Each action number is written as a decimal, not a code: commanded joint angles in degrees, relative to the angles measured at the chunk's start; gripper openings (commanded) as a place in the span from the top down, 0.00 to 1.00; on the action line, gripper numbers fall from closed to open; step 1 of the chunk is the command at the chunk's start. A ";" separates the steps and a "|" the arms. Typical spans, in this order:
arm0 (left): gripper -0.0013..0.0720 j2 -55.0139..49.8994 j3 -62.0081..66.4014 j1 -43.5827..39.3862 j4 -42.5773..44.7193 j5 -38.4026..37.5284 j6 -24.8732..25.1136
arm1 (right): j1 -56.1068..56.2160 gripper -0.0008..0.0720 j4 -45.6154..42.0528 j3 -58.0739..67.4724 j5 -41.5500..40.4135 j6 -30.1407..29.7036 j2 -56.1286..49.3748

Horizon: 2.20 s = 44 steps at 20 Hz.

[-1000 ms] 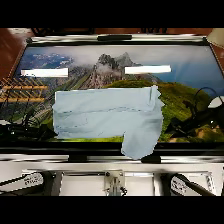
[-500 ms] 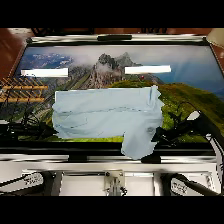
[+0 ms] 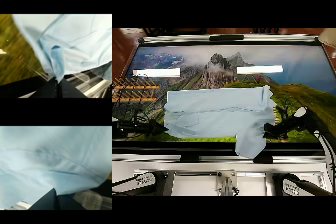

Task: Fold the shirts.

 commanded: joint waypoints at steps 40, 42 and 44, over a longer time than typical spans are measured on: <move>0.18 -23.71 57.48 -14.88 -0.17 -7.56 -33.94 | -4.26 0.08 10.05 48.19 -0.31 -1.18 -36.11; 0.18 -23.71 57.48 -15.45 -0.17 -7.54 -33.97 | -2.91 0.08 10.05 48.19 -2.12 -0.92 -37.24; 0.18 -23.71 57.48 -16.11 -0.17 -7.56 -33.94 | -1.09 0.08 10.16 48.19 -3.32 -0.39 -38.47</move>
